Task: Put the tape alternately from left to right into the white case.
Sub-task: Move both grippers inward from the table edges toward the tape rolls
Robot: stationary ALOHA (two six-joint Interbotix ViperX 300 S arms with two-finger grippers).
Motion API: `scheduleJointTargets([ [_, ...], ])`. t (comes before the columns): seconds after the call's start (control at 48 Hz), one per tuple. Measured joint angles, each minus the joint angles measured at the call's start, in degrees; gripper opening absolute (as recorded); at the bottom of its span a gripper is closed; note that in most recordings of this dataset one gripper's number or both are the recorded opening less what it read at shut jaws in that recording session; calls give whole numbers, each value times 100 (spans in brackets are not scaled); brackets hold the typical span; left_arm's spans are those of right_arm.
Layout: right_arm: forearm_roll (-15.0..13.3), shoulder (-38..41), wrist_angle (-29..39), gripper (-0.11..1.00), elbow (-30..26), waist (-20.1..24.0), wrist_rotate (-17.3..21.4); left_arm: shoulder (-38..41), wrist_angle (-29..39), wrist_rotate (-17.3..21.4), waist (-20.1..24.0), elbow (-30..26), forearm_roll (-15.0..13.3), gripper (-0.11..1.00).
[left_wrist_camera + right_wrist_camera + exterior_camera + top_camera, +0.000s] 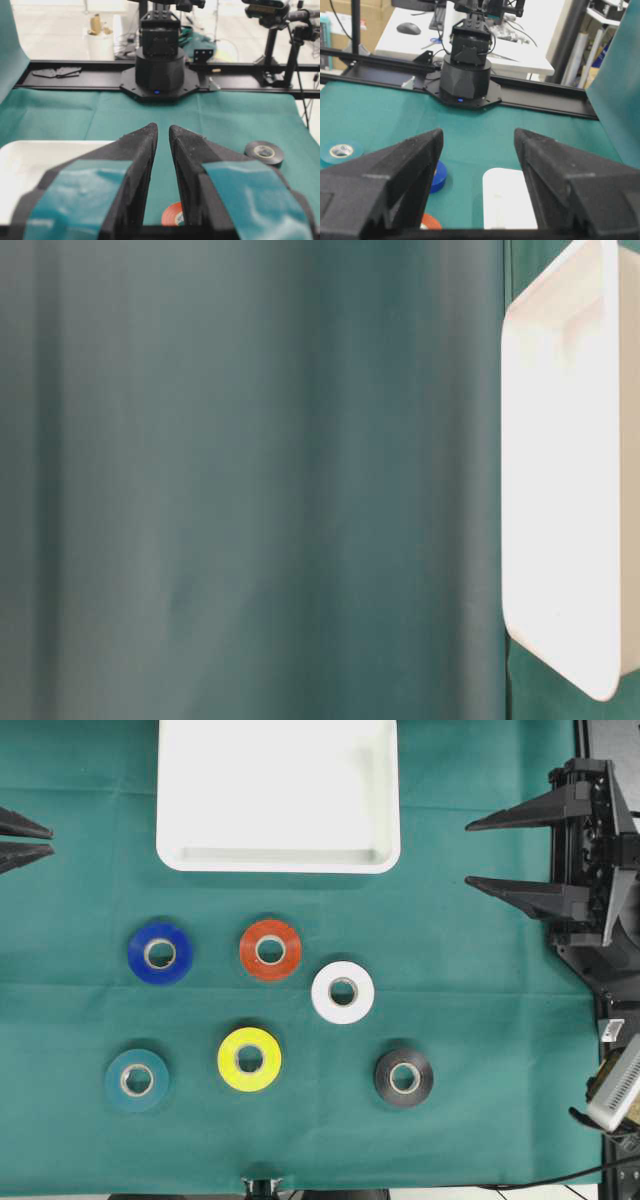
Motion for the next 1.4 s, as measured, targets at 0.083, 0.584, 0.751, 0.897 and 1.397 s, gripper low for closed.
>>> scheduleJointTargets([
  [0.083, 0, 0, 0, 13, 53, -18, 35, 0, -9, -62, -9, 79, -79, 13],
  [0.584, 0, 18, -9, -9, 97, -105, 53, -18, -18, -97, -79, 176, -123, 2],
  [0.751, 0, 105, 0, -4, 97, -114, 105, -18, -44, -97, -123, 176, -123, 9],
  [0.897, 0, 185, 0, 19, 105, -114, 149, -18, -35, -97, -132, 229, -114, 47],
  [1.397, -9, 237, -9, 82, 105, -237, 158, 44, -9, -105, -141, 299, -123, 95],
])
